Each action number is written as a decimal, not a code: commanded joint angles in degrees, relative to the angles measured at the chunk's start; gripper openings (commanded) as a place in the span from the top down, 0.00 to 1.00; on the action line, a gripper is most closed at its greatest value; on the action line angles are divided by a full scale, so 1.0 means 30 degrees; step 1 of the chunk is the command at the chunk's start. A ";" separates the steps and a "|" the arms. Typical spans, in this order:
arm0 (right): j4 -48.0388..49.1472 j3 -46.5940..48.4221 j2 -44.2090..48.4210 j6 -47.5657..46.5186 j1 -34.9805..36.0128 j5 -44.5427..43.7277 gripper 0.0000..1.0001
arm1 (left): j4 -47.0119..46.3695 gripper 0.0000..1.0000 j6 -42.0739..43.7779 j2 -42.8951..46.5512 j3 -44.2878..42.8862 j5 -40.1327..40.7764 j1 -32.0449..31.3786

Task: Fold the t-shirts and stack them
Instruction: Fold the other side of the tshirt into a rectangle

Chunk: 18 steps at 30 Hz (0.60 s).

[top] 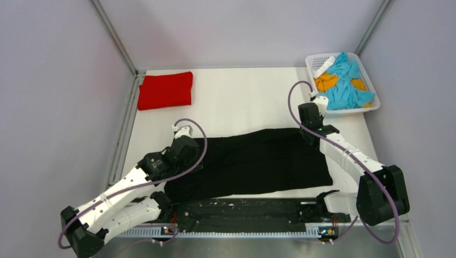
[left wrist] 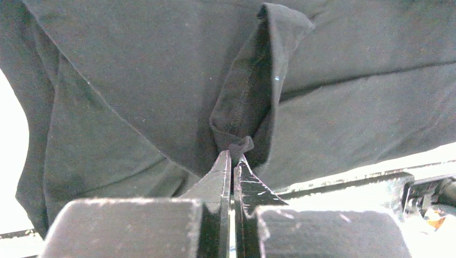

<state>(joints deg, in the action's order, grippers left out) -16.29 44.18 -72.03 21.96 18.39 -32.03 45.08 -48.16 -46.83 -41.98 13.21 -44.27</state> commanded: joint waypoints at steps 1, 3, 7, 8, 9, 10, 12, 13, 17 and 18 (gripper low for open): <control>0.0219 0.0080 0.0351 -0.0442 0.0056 -0.1119 1.00 | 0.0904 1.00 -0.0917 0.0653 0.0400 -0.1485 -0.0602; 0.0190 0.0151 0.0183 -0.0427 -0.0003 -0.1364 1.00 | 0.1298 1.00 -0.1023 0.1126 0.0463 -0.1761 -0.0920; -0.0157 0.0592 -0.0171 -0.0274 -0.0450 -0.1260 1.00 | 0.1699 1.00 -0.1156 0.1872 0.1031 -0.2794 -0.1262; -0.0346 0.0773 -0.0264 -0.0260 -0.0616 -0.1146 1.00 | 0.1723 1.00 -0.1207 0.1939 0.1309 -0.3097 -0.1308; -0.0517 0.0950 -0.0342 -0.0276 -0.0761 -0.1007 1.00 | 0.1774 1.00 -0.1312 0.1992 0.1556 -0.3300 -0.1346; -0.0615 0.1082 -0.0402 -0.0348 -0.0889 -0.0858 1.00 | 0.1879 1.00 -0.1395 0.1991 0.1810 -0.3391 -0.1377; -0.0864 0.1189 -0.0528 -0.0452 -0.0961 -0.0634 1.00 | 0.2170 1.00 -0.1605 0.1965 0.2201 -0.3483 -0.1408; -0.0893 0.1141 -0.0577 -0.0436 -0.0951 -0.0533 1.00 | 0.2302 1.00 -0.1714 0.1987 0.2378 -0.3579 -0.1414; -0.1058 0.0785 -0.0981 -0.0343 -0.1021 -0.0518 0.98 | 0.2246 1.00 -0.2019 0.2295 0.3293 -0.4601 -0.1470; -0.1246 0.0732 -0.1138 -0.0089 -0.1050 -0.0735 0.98 | 0.2111 1.00 -0.2007 0.2358 0.3576 -0.5128 -0.1473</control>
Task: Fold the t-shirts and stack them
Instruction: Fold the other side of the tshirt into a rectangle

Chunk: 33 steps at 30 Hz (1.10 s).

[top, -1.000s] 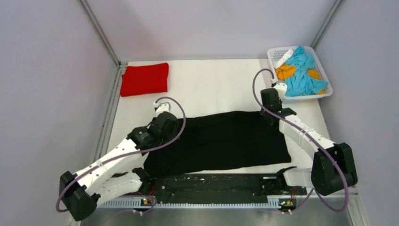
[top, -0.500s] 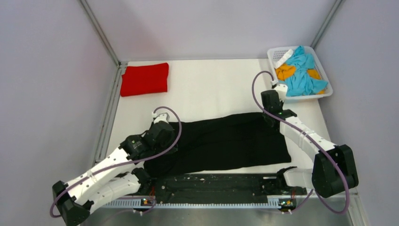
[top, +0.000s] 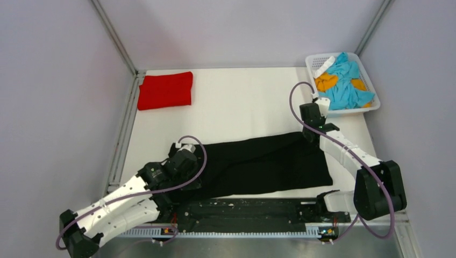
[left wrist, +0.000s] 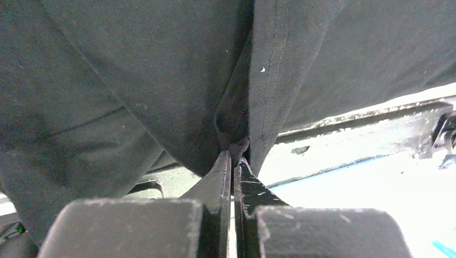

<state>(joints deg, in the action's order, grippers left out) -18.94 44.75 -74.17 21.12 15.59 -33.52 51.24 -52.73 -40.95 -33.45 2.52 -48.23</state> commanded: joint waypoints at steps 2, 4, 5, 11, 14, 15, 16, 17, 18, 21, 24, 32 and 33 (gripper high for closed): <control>-0.0748 0.0430 -0.0747 0.0605 -0.0175 -0.0558 0.97 | -0.0653 1.00 -0.0464 0.0416 0.1326 -0.2743 -0.0188; -0.1301 0.0406 -0.0967 0.1159 -0.0217 -0.1037 0.92 | -0.1272 0.90 -0.0547 0.0307 0.1950 -0.3915 -0.0212; -0.1633 0.0460 -0.1057 0.1465 -0.0243 -0.1325 0.84 | -0.1229 0.80 -0.0681 0.0245 0.2116 -0.4031 -0.0235; -0.5003 0.1237 -0.0350 0.4528 -0.0220 -0.4450 0.35 | -0.0319 0.23 -0.0312 0.0207 0.0522 -0.2776 -0.0294; -0.6496 0.1490 0.0664 0.6128 -0.0219 -0.5328 0.12 | -0.1153 0.02 0.0436 0.0121 -0.0530 -0.1506 -0.0301; -0.6491 0.1405 0.1288 0.6221 -0.0225 -0.4931 0.11 | -0.1815 0.01 0.0654 -0.0097 -0.0761 -0.1093 -0.0301; -0.6266 0.1211 0.1796 0.6101 -0.0237 -0.4196 0.11 | -0.2528 0.01 0.0791 -0.0414 -0.0879 -0.0254 -0.0301; -0.5740 0.0927 0.2298 0.5657 -0.0239 -0.3251 0.11 | -0.3562 0.01 0.0954 -0.0922 -0.0797 0.0096 -0.0301; -0.5081 0.0565 0.2834 0.4826 -0.0246 -0.2020 0.11 | -0.4643 0.01 0.1237 -0.1484 -0.0663 0.0396 -0.0301; -0.3594 -0.0509 0.4387 0.4010 -0.0223 0.1404 0.11 | -0.6884 0.01 0.1012 -0.3825 -0.0513 0.1643 -0.0272; -0.2602 -0.1468 0.5731 0.3656 -0.0219 0.3218 0.11 | -0.6391 0.05 0.0925 -0.6585 -0.1363 0.2470 -0.0243; -0.2483 -0.2343 0.7684 0.3560 -0.0223 0.3714 0.11 | -0.8022 0.39 0.1398 -1.0711 -0.2247 0.0996 -0.0243; -0.2466 -0.2348 0.7751 0.3563 -0.0222 0.3663 0.11 | -0.8050 0.45 0.1400 -1.1134 -0.2459 0.0886 -0.0243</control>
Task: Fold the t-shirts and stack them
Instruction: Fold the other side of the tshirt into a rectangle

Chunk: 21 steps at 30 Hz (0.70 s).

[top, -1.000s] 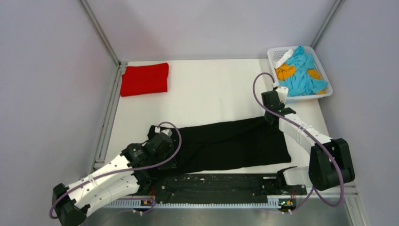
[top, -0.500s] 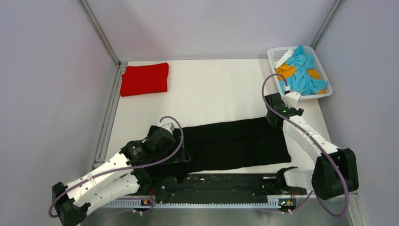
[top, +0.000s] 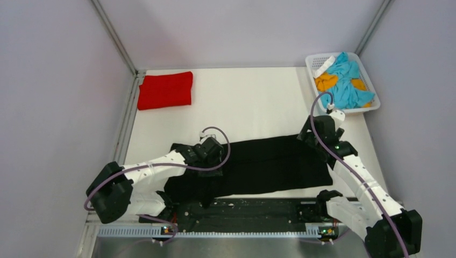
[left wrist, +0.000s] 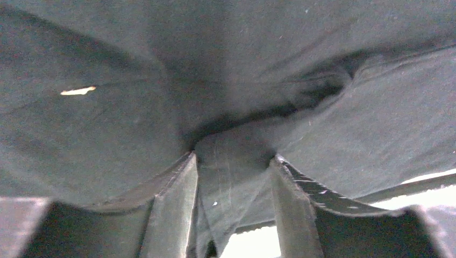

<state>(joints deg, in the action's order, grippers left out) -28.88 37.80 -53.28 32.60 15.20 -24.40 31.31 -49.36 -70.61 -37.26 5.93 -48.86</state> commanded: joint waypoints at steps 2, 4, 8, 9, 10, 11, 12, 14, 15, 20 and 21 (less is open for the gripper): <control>0.0817 -0.0054 0.0844 -0.0319 -0.0088 0.0485 0.11 | -0.1457 0.57 0.0370 -0.1772 -0.1627 -0.0651 -0.0031; 0.0837 -0.0089 0.0808 -0.0335 -0.0089 0.0488 0.11 | -0.1392 0.66 0.0470 -0.1962 -0.1897 -0.0800 -0.0060; 0.0835 -0.0089 0.0767 -0.0334 -0.0099 0.0452 0.11 | -0.1085 0.85 0.0590 -0.1730 -0.2163 -0.0762 -0.0066; 0.0838 -0.0091 0.0756 -0.0322 -0.0107 0.0407 0.11 | -0.1105 0.91 0.0654 -0.1628 -0.2214 -0.0812 -0.0083; 0.0817 -0.0065 0.0773 -0.0335 -0.0104 0.0353 0.11 | -0.1228 0.96 0.0787 -0.1564 -0.2268 -0.0983 -0.0085; 0.0814 -0.0047 0.0764 -0.0322 -0.0103 0.0328 0.11 | -0.1375 0.98 0.0972 -0.1570 -0.2396 -0.1246 -0.0089; 0.0810 -0.0034 0.0763 -0.0327 -0.0097 0.0343 0.11 | -0.1500 0.99 0.1193 -0.1593 -0.2547 -0.1480 -0.0115; 0.0813 -0.0004 0.0764 -0.0342 -0.0111 0.0382 0.11 | -0.1733 0.99 0.1738 -0.1805 -0.2974 -0.1580 -0.0266; 0.0828 -0.0025 0.0755 -0.0363 -0.0108 0.0357 0.11 | -0.1801 0.99 0.2116 -0.1978 -0.3209 -0.1595 -0.0379; 0.0852 -0.0054 0.0679 -0.0394 -0.0110 0.0300 0.11 | -0.2200 0.92 0.5426 -0.3996 -0.4724 -0.3751 -0.1022; 0.0841 -0.0061 0.0679 -0.0410 -0.0108 0.0325 0.11 | -0.2069 0.86 0.6048 -0.4603 -0.5248 -0.4127 -0.1129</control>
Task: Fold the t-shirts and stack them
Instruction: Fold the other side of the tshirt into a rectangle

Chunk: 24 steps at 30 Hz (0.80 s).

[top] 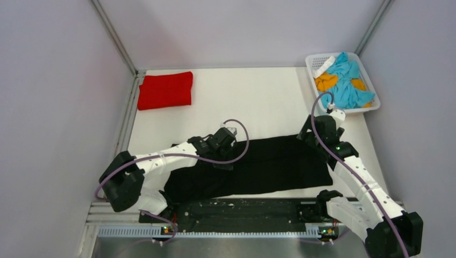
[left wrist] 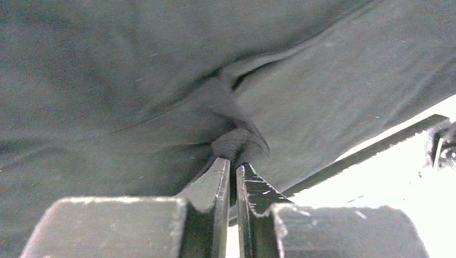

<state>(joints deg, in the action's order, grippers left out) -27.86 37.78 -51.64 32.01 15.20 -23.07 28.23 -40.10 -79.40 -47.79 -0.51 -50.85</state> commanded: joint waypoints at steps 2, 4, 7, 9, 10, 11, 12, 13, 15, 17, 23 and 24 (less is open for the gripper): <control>0.0521 -0.0017 0.0097 -0.0318 -0.0089 -0.0113 0.11 | -0.0518 0.69 0.3662 -0.3074 -0.2514 -0.2456 -0.0588; 0.0491 0.0016 0.0121 -0.0360 -0.0103 -0.0102 0.11 | 0.0132 0.48 0.4018 -0.3768 -0.3045 -0.2578 -0.0677; 0.0484 0.0063 0.0217 -0.0483 -0.0087 0.0028 0.11 | 0.0843 0.29 0.4124 -0.3670 -0.3178 -0.2081 -0.0709; 0.0470 0.0037 0.0292 -0.0684 -0.0097 0.0050 0.11 | 0.1099 0.22 0.4097 -0.2947 -0.2956 -0.1906 -0.0716; 0.0486 0.0034 0.0346 -0.0757 -0.0088 0.0044 0.11 | 0.1074 0.18 0.4044 -0.2403 -0.2767 -0.1898 -0.0716; 0.0521 0.0048 0.0375 -0.0810 -0.0105 0.0047 0.11 | 0.0932 0.12 0.4008 -0.1866 -0.2465 -0.2029 -0.0716; 0.0554 0.0039 0.0408 -0.0864 -0.0089 0.0128 0.11 | 0.0786 0.06 0.3908 -0.1246 -0.2226 -0.2162 -0.0716; 0.0636 0.0034 0.0438 -0.0981 -0.0094 0.0336 0.11 | 0.0594 0.02 0.3749 -0.0656 -0.1944 -0.2193 -0.0716; 0.0896 -0.0032 0.0579 -0.1198 -0.0106 0.1024 0.11 | 0.0311 0.01 0.3370 0.0734 -0.1298 -0.1679 -0.0716; 0.1654 -0.0226 0.0824 -0.1530 -0.0092 0.2109 0.11 | 0.0193 0.01 0.2684 0.2034 -0.0573 -0.0174 -0.0666; 0.3829 -0.1104 0.0653 -0.1285 -0.0090 0.7056 0.10 | -0.1347 0.01 -0.0735 0.3978 0.2229 0.1913 0.1546; 0.4564 -0.1445 0.0333 -0.0982 -0.0072 0.8186 0.10 | -0.2257 0.01 -0.1478 0.3754 0.2850 0.1059 0.2806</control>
<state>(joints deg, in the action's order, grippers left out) -22.44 35.53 -49.50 28.10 15.20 -11.38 28.21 -35.29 -67.61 -45.30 1.32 -50.13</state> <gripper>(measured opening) 0.897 0.990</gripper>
